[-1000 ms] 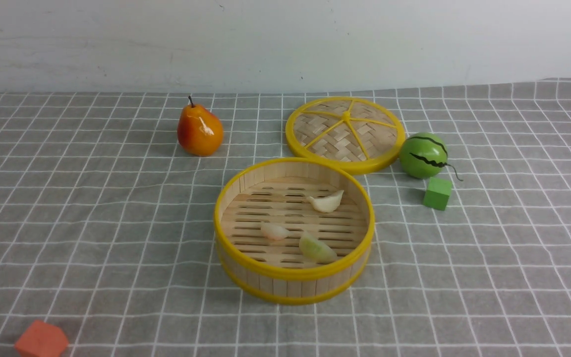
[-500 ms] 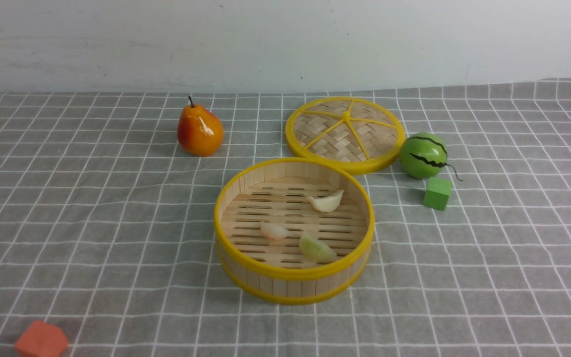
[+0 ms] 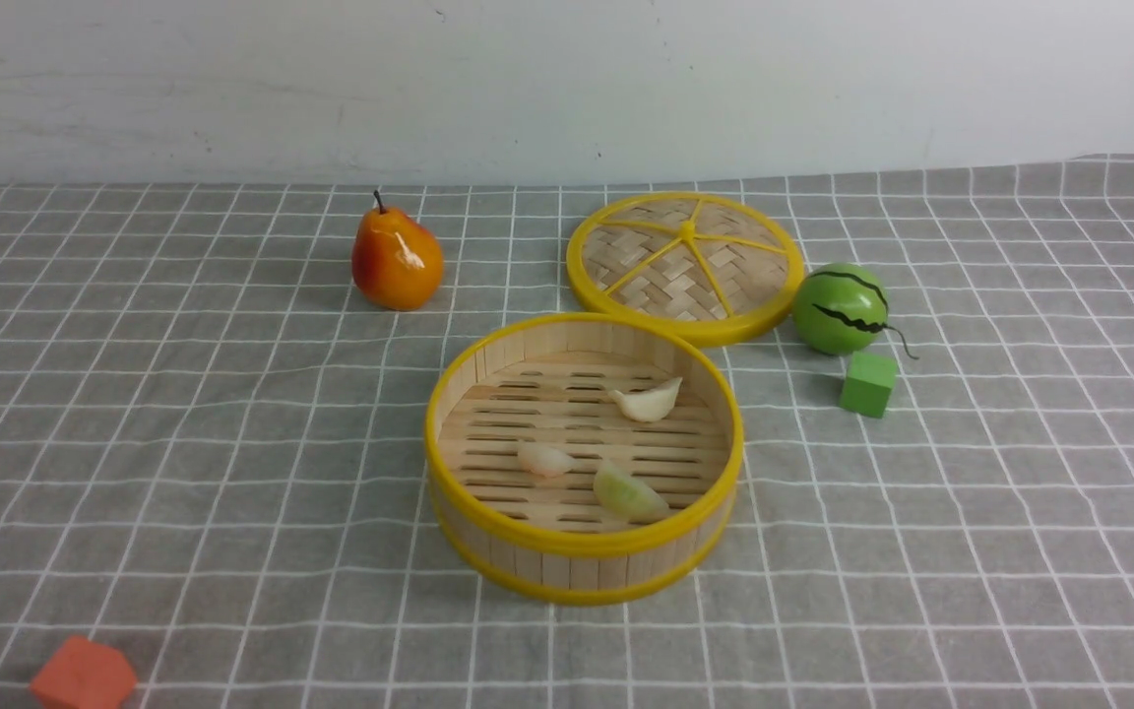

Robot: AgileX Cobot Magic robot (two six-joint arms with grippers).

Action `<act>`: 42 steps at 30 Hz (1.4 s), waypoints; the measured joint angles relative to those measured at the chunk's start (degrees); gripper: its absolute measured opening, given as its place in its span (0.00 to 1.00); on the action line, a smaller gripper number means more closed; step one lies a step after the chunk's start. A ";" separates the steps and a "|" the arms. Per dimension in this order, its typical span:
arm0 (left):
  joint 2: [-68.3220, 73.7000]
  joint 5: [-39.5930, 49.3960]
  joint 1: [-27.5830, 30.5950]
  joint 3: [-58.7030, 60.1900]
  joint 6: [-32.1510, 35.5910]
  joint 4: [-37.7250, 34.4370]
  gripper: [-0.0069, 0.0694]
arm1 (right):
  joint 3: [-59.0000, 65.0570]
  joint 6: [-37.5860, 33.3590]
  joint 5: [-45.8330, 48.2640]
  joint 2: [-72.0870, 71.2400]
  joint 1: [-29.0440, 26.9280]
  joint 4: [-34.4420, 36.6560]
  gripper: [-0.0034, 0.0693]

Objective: Put the dumplings into the steamer on the table with the grey tablecloth.

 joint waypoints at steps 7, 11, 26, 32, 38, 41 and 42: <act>0.00 0.00 0.00 0.00 0.00 0.00 0.22 | -0.24 1.45 2.75 0.00 2.25 -1.50 0.02; 0.00 0.00 0.00 0.00 0.00 0.00 0.23 | -0.24 1.56 2.79 0.00 2.35 -1.50 0.02; 0.00 0.00 0.00 0.00 0.00 0.00 0.24 | -0.24 1.61 2.81 0.00 2.35 -1.50 0.02; 0.00 0.00 0.00 0.00 0.00 0.00 0.24 | -0.24 1.61 2.81 0.00 2.35 -1.50 0.02; 0.00 -3.51 0.41 2.44 0.07 -1.90 0.24 | -0.24 1.61 2.86 0.00 2.35 -1.50 0.02; 0.00 -9.67 4.70 6.04 1.97 -5.19 0.16 | -0.28 1.61 2.86 0.00 2.35 -1.50 0.02; 0.00 -11.86 6.85 7.28 3.39 -6.59 0.12 | -0.28 1.61 2.86 0.00 2.35 -1.50 0.02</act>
